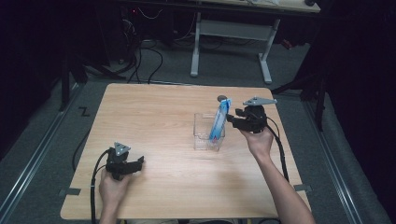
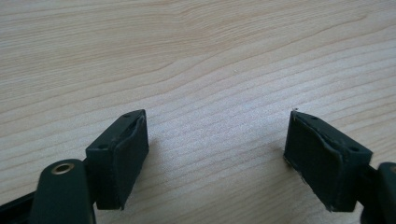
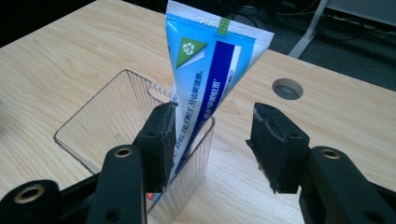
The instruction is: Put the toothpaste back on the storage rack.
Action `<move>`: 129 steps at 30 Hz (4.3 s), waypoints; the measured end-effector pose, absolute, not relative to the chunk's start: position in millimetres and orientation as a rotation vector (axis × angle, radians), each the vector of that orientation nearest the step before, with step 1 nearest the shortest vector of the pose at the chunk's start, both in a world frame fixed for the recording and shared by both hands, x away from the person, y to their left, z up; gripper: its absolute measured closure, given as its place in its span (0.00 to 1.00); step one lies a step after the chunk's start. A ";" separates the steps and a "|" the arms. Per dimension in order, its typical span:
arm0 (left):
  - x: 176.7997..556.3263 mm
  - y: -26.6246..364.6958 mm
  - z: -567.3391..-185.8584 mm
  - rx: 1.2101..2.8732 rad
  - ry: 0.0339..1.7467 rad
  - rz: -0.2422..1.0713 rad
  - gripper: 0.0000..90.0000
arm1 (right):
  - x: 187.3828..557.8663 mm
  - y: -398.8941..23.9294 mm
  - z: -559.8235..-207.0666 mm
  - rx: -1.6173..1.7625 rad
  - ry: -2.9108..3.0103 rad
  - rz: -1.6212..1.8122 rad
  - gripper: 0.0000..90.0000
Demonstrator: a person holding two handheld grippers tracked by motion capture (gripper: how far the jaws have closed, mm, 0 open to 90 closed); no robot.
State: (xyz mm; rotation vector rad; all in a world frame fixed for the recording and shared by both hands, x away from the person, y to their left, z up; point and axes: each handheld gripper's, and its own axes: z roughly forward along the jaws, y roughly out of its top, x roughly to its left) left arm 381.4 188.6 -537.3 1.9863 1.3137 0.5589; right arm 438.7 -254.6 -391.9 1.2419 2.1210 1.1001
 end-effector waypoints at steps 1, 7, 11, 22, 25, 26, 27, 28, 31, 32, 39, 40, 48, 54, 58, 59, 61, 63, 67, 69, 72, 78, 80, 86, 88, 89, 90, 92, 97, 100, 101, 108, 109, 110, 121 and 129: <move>381.4 188.6 -537.3 1.986 1.314 0.559 0.24 | 438.2 -255.8 -391.4 1.238 2.118 1.104 0.56; 381.4 188.6 -537.3 1.986 1.314 0.559 0.24 | 434.4 -261.1 -388.1 1.245 2.099 1.108 0.57; 381.4 188.6 -537.3 1.986 1.314 0.559 0.24 | 430.9 -267.1 -389.2 1.252 2.079 1.118 0.58; 381.4 188.6 -537.3 1.986 1.314 0.559 0.24 | 423.9 -285.7 -389.6 1.285 2.044 1.115 0.58; 381.4 188.6 -537.3 1.986 1.314 0.559 0.24 | 421.9 -289.9 -388.9 1.295 2.035 1.120 0.58; 381.4 188.6 -537.3 1.986 1.314 0.559 0.24 | 421.0 -291.7 -388.5 1.296 2.030 1.122 0.58; 381.4 188.6 -537.3 1.986 1.314 0.559 0.24 | 420.3 -292.8 -388.3 1.295 2.029 1.124 0.58; 381.4 188.6 -537.3 1.986 1.314 0.559 0.24 | 419.4 -294.6 -388.0 1.293 2.026 1.126 0.58; 381.4 188.6 -537.3 1.986 1.314 0.558 0.24 | 416.9 -297.5 -387.4 1.298 2.018 1.127 0.58; 381.4 188.6 -537.3 1.986 1.314 0.558 0.24 | 415.9 -299.0 -387.1 1.297 2.016 1.128 0.58; 381.4 188.6 -537.3 1.986 1.314 0.559 0.24 | 410.0 -305.9 -385.5 1.298 1.990 1.139 0.58; 381.4 188.6 -537.3 1.986 1.314 0.559 0.24 | 409.2 -306.6 -385.4 1.297 1.986 1.145 0.58; 381.4 188.6 -537.3 1.986 1.314 0.559 0.24 | 401.6 -314.9 -384.7 1.297 1.968 1.144 0.59; 381.4 188.6 -537.3 1.986 1.314 0.559 0.24 | 396.5 -322.7 -385.9 1.307 1.944 1.145 0.59; 381.4 188.6 -537.3 1.986 1.314 0.559 0.24 | 392.8 -327.9 -386.8 1.316 1.932 1.152 0.59; 381.4 188.6 -537.3 1.986 1.314 0.559 0.24 | 392.1 -329.2 -387.0 1.315 1.929 1.153 0.59; 381.4 188.6 -537.3 1.986 1.314 0.559 0.24 | 390.2 -331.3 -387.3 1.319 1.925 1.154 0.59; 381.4 188.6 -537.3 1.986 1.314 0.559 0.24 | 389.0 -333.2 -387.8 1.320 1.922 1.157 0.59; 381.4 188.6 -537.3 1.986 1.314 0.558 0.24 | 386.1 -337.3 -389.7 1.330 1.915 1.156 0.59; 381.4 188.5 -537.3 1.986 1.314 0.558 0.24 | 384.4 -339.1 -391.0 1.334 1.906 1.159 0.60; 381.4 188.5 -537.3 1.987 1.314 0.559 0.24 | 381.3 -342.2 -393.4 1.337 1.897 1.160 0.60; 381.3 188.5 -537.2 1.988 1.313 0.558 0.24 | 377.2 -347.9 -398.0 1.350 1.887 1.155 0.60; 381.3 188.5 -537.2 1.988 1.313 0.558 0.24 | 376.0 -349.4 -399.0 1.354 1.885 1.156 0.60; 381.3 188.5 -537.2 1.988 1.313 0.558 0.24 | 372.1 -353.7 -404.1 1.374 1.883 1.155 0.60; 381.3 188.5 -537.2 1.987 1.314 0.558 0.24 | 371.3 -355.1 -406.4 1.376 1.884 1.155 0.60; 381.3 188.5 -537.2 1.987 1.314 0.558 0.24 | 370.7 -355.7 -407.3 1.378 1.885 1.153 0.60; 381.3 188.5 -537.2 1.988 1.314 0.558 0.24 | 370.1 -356.0 -408.4 1.381 1.881 1.156 0.60; 381.3 188.5 -537.2 1.988 1.314 0.558 0.24 | 369.5 -357.1 -410.0 1.383 1.887 1.154 0.60; 381.3 188.5 -537.2 1.987 1.314 0.558 0.24 | 367.7 -359.6 -413.3 1.393 1.890 1.154 0.60; 381.3 188.6 -537.2 1.988 1.313 0.558 0.24 | 367.1 -361.0 -416.1 1.400 1.897 1.145 0.60; 381.3 188.5 -537.2 1.987 1.314 0.558 0.24 | 366.8 -361.1 -417.1 1.406 1.895 1.149 0.60; 381.3 188.6 -537.2 1.988 1.313 0.558 0.24 | 365.0 -362.5 -426.0 1.423 1.901 1.151 0.60; 381.3 188.5 -537.2 1.987 1.314 0.558 0.24 | 364.3 -362.8 -427.8 1.432 1.900 1.159 0.60; 381.3 188.5 -537.3 1.987 1.314 0.558 0.24 | 363.5 -362.9 -429.7 1.439 1.900 1.167 0.59; 381.3 188.6 -537.2 1.987 1.314 0.558 0.24 | 359.8 -359.2 -448.5 1.473 1.908 1.174 0.59; 381.3 188.6 -537.3 1.987 1.313 0.558 0.24 | 359.0 -358.6 -457.4 1.483 1.918 1.162 0.59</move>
